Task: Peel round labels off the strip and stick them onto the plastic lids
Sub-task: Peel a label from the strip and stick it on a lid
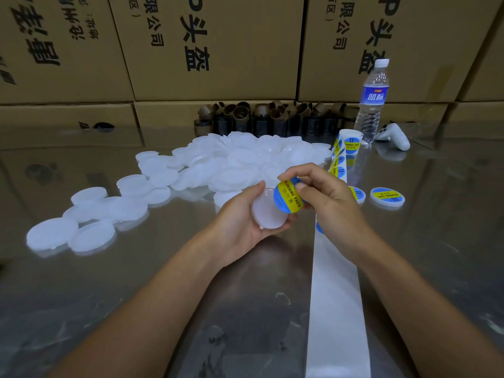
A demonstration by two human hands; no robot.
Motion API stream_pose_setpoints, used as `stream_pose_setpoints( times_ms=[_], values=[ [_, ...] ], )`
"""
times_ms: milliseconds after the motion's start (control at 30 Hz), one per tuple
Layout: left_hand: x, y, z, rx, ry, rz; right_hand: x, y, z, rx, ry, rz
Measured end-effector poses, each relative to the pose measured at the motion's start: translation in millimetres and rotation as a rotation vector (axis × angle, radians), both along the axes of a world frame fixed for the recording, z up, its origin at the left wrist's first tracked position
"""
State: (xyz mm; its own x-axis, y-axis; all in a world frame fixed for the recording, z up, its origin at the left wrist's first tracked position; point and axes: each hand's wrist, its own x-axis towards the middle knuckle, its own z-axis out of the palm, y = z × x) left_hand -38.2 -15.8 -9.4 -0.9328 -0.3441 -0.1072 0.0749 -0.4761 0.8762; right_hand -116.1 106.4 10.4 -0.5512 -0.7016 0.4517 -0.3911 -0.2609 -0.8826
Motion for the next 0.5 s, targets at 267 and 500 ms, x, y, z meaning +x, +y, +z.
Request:
stream_pose_setpoints(
  times_ms=[267, 500],
  values=[
    [0.4, 0.6, -0.3, -0.036, -0.02, -0.039, 0.8, -0.6, -6.7, 0.084, 0.2, -0.017],
    [2.0, 0.1, 0.5, -0.04, -0.004, -0.104, -0.3, -2.9, -14.4, 0.133, 0.378, -0.063]
  ],
)
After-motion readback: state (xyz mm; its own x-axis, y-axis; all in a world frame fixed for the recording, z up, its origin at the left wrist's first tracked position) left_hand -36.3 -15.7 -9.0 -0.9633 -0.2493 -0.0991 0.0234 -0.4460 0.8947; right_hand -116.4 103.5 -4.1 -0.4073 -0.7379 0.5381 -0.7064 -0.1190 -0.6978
